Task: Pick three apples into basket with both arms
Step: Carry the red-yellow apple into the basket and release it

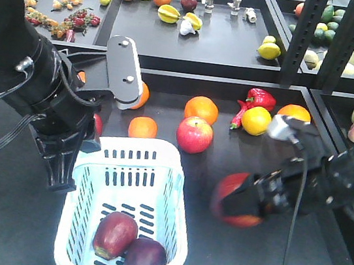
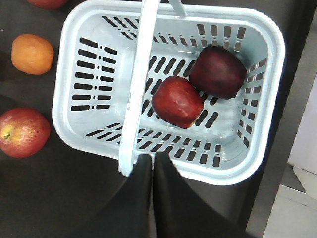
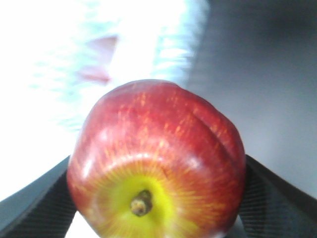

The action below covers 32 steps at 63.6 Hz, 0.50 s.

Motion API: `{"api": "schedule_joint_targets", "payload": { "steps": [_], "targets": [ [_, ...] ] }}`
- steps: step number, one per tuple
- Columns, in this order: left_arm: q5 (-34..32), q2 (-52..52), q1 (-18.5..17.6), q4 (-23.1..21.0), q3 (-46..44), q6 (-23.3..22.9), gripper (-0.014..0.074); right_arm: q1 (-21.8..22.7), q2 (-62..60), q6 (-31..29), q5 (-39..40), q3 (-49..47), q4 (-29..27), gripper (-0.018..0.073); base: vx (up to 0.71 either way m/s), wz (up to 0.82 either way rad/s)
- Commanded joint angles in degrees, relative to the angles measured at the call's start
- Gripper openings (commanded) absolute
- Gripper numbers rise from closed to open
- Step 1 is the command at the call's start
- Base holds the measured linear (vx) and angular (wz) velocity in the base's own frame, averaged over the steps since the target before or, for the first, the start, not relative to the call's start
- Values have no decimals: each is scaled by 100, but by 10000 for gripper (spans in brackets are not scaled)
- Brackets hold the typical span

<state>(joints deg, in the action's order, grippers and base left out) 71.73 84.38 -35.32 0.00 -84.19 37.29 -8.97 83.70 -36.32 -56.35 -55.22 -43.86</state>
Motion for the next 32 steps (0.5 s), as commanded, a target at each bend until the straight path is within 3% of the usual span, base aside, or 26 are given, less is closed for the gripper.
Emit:
{"api": "schedule_joint_targets", "payload": {
  "steps": [1,21,32],
  "targets": [
    [-36,-196,-11,0,-146,-56,-6,-523,-495,-380,44,-11,-723,393,0,0],
    [-36,-196,-11,0,-146,-56,-6,-2359,-322,-377,1713,-11,-955,393,0,0],
    [-36,-196,-11,0,-146,-56,-6,-2681,32,-260,2356,-11,-1196,393,0,0]
  ]
}}
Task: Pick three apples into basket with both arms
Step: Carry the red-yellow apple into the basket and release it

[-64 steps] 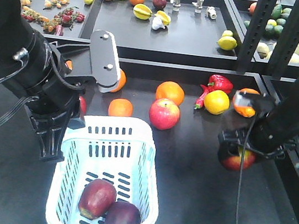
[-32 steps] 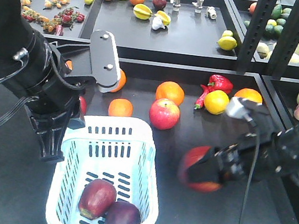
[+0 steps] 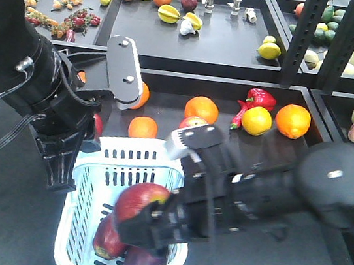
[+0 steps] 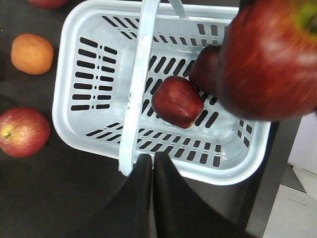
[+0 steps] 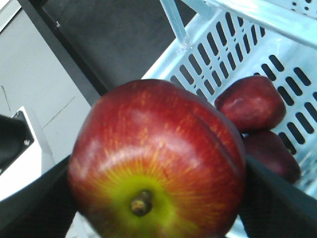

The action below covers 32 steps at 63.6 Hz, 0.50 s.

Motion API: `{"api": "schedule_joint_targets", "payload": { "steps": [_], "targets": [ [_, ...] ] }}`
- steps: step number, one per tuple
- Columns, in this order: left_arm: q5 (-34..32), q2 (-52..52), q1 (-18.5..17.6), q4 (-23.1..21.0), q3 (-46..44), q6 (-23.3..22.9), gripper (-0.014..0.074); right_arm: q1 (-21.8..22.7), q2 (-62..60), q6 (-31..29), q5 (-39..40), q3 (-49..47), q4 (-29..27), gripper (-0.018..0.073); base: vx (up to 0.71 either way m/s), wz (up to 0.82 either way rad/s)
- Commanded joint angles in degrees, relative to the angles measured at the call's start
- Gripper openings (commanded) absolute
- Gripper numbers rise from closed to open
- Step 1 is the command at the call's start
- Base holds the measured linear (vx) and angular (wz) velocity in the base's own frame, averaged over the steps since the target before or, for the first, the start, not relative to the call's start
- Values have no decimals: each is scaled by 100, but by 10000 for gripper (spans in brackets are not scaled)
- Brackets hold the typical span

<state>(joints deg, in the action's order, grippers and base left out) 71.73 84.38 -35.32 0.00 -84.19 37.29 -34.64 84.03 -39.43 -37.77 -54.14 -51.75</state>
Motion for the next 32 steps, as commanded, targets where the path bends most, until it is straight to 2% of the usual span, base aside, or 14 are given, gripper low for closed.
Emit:
{"api": "schedule_joint_targets", "payload": {
  "steps": [1,13,32],
  "targets": [
    [-36,-196,-11,0,-146,-56,-6,-132,31,79,534,-119,-427,393,0,0],
    [-36,-196,-11,0,-146,-56,-6,-138,421,79,596,-119,-523,438,0,0],
    [-36,-196,-11,0,-146,-56,-6,-133,766,79,605,-119,-523,629,0,0]
  ]
}}
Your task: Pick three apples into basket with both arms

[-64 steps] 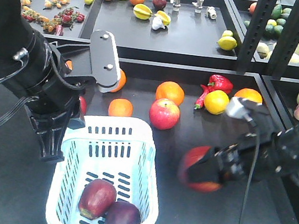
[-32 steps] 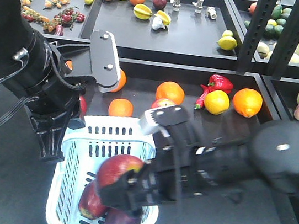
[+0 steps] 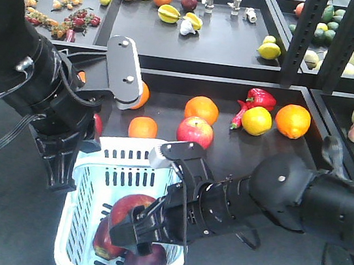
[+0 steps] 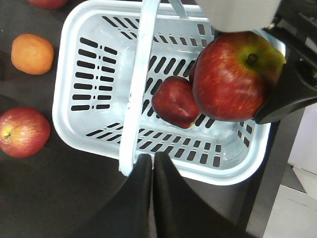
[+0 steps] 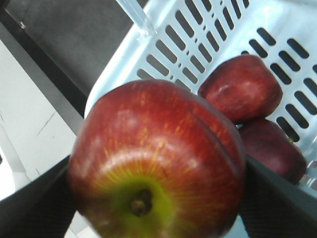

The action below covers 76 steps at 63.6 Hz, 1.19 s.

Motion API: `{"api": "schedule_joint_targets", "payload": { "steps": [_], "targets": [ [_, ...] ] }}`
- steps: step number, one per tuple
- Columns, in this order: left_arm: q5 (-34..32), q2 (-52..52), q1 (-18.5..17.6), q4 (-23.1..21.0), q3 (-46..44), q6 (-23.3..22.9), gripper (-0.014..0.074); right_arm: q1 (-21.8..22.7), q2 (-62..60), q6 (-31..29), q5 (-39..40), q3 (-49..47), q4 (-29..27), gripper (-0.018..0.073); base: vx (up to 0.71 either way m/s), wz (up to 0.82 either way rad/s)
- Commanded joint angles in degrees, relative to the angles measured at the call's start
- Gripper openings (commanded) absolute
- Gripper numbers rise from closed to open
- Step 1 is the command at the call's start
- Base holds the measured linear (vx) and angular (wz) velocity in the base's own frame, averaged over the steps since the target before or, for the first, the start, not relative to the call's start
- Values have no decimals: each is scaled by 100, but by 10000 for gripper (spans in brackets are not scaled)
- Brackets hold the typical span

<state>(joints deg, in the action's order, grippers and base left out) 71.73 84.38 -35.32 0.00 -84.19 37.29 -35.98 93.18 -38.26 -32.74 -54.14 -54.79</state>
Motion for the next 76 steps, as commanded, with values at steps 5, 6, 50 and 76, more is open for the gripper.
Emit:
{"api": "schedule_joint_targets", "payload": {
  "steps": [5,6,50,76],
  "targets": [
    [-36,-196,-11,0,-146,-56,-6,2,-133,-38,119,-119,-220,652,0,0],
    [-36,-196,-11,0,-146,-56,-6,2,-133,-38,125,-119,-220,655,0,0],
    [-36,-196,-11,0,-146,-56,-6,11,-1630,84,-65,-119,123,578,0,0],
    [-36,-196,-11,0,-146,-56,-6,2149,-1985,952,432,-119,1640,504,0,0]
  ]
}}
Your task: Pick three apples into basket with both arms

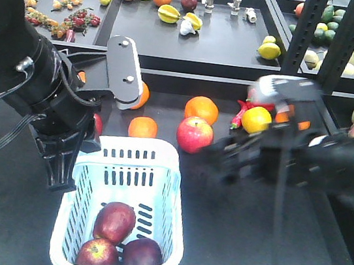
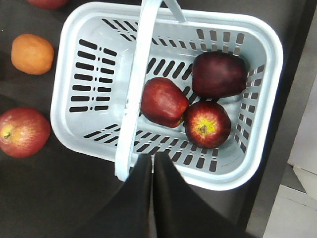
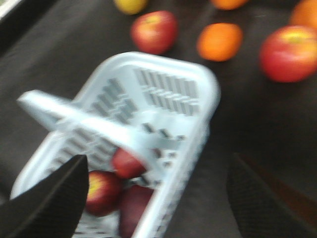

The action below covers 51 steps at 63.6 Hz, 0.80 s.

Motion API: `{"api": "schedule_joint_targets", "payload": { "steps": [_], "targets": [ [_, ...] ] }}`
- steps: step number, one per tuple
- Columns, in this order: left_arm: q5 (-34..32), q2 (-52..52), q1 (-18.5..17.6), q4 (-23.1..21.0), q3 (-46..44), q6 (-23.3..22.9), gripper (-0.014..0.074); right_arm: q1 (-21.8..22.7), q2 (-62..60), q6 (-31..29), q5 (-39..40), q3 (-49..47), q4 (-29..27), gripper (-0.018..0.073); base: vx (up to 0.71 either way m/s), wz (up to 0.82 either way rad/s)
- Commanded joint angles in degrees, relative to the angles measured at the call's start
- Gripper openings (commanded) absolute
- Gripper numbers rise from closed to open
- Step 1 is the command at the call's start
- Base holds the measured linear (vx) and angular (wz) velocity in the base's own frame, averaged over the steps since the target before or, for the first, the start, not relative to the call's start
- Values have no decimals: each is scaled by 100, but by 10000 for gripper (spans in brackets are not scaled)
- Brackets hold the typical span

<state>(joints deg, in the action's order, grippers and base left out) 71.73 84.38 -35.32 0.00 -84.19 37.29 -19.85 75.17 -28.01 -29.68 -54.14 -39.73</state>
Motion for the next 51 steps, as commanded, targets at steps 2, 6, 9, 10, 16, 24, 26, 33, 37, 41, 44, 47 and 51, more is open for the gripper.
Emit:
{"api": "schedule_joint_targets", "payload": {
  "steps": [2,6,9,10,16,24,26,33,37,41,44,47,51],
  "targets": [
    [-36,-196,-11,0,-146,-56,-6,761,-183,-131,96,-119,172,493,0,0],
    [-36,-196,-11,0,-146,-56,-6,1177,-188,-291,74,-119,213,463,0,0],
    [-36,-196,-11,0,-146,-56,-6,1433,-206,-421,65,-119,213,441,0,0],
    [-36,-196,-11,0,-146,-56,-6,1498,-218,-459,65,-119,213,431,0,0],
    [-36,-196,-11,0,-146,-56,-6,1832,-297,-669,57,-119,213,379,0,0],
    [-36,-196,-11,0,-146,-56,-6,2001,-470,-944,82,-119,231,301,0,0],
    [-36,-196,-11,0,-146,-56,-6,2001,-517,-972,112,-119,241,276,0,0],
    [-32,-196,-11,0,-146,-56,-6,2001,-653,-998,176,-119,321,179,0,0],
    [-32,-196,-11,0,-146,-56,-6,2001,-721,-992,170,-119,359,123,0,0],
    [-32,-196,-11,0,-146,-56,-6,2001,-768,-992,170,-119,381,61,0,0],
    [-32,-196,-11,0,-146,-56,-6,2001,-793,-992,170,-119,381,1,0,0],
    [-32,-196,-11,0,-146,-56,-6,2001,-812,-976,177,-119,381,-14,0,0],
    [-32,-196,-11,0,-146,-56,-6,2001,-817,-969,177,-119,381,-10,0,0]
  ]
}}
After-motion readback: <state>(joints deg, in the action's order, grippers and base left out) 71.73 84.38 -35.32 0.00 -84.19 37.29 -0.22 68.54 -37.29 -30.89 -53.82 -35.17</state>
